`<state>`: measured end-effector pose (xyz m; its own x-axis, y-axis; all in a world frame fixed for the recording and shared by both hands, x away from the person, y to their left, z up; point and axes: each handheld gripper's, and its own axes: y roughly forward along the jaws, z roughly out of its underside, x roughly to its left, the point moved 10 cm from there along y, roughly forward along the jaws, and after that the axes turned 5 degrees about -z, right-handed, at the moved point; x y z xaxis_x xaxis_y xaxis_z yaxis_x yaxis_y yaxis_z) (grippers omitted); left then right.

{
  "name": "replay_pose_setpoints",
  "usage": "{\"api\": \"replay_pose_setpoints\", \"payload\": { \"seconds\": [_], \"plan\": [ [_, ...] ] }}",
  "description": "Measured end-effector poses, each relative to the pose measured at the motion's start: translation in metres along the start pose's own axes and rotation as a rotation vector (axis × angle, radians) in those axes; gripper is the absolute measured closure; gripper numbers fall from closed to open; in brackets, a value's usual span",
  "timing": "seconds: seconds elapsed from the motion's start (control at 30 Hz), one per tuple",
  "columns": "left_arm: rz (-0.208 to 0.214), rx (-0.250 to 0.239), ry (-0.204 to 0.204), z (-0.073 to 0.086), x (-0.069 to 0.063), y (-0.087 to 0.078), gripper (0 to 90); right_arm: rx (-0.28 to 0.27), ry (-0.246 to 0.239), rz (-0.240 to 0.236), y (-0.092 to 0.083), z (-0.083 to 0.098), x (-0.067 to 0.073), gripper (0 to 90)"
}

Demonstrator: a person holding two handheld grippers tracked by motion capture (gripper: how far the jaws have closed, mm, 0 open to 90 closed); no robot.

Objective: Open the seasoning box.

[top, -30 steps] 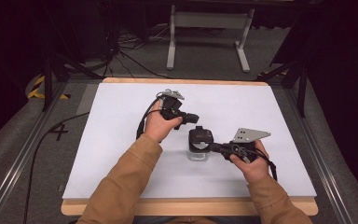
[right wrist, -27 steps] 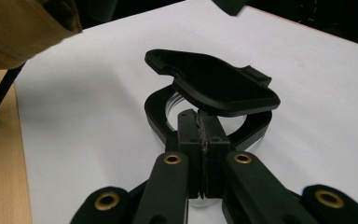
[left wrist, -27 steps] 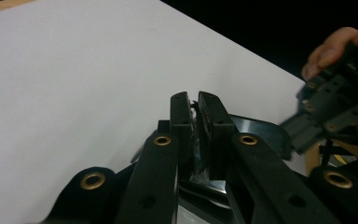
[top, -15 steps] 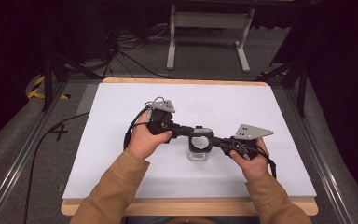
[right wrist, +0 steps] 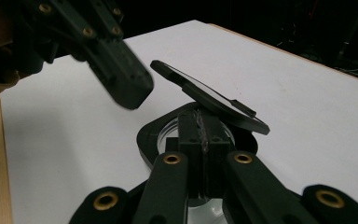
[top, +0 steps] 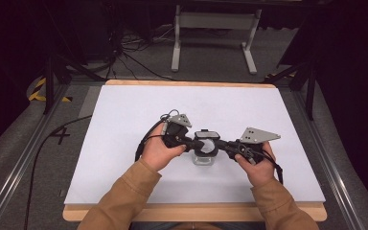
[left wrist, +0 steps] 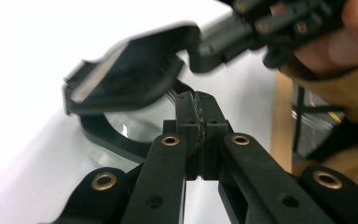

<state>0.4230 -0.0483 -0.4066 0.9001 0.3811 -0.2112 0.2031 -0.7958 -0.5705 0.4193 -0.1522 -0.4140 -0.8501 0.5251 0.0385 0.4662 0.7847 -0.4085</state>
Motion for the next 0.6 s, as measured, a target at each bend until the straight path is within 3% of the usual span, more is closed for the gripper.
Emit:
{"api": "replay_pose_setpoints", "payload": {
  "seconds": [0.13,0.4,0.6],
  "plan": [
    [-0.018,-0.058,-0.010,-0.008,0.004,-0.003,89.5,0.017,-0.001,-0.005,0.003,0.004,0.001,90.0],
    [-0.045,-0.119,-0.029,-0.021,0.015,-0.003,88.6,0.085,0.015,-0.018,0.010,0.022,0.004,90.0],
    [-0.063,-0.153,-0.042,-0.031,0.022,-0.001,88.3,0.075,0.024,-0.022,0.009,0.023,0.004,90.0]
  ]
}}
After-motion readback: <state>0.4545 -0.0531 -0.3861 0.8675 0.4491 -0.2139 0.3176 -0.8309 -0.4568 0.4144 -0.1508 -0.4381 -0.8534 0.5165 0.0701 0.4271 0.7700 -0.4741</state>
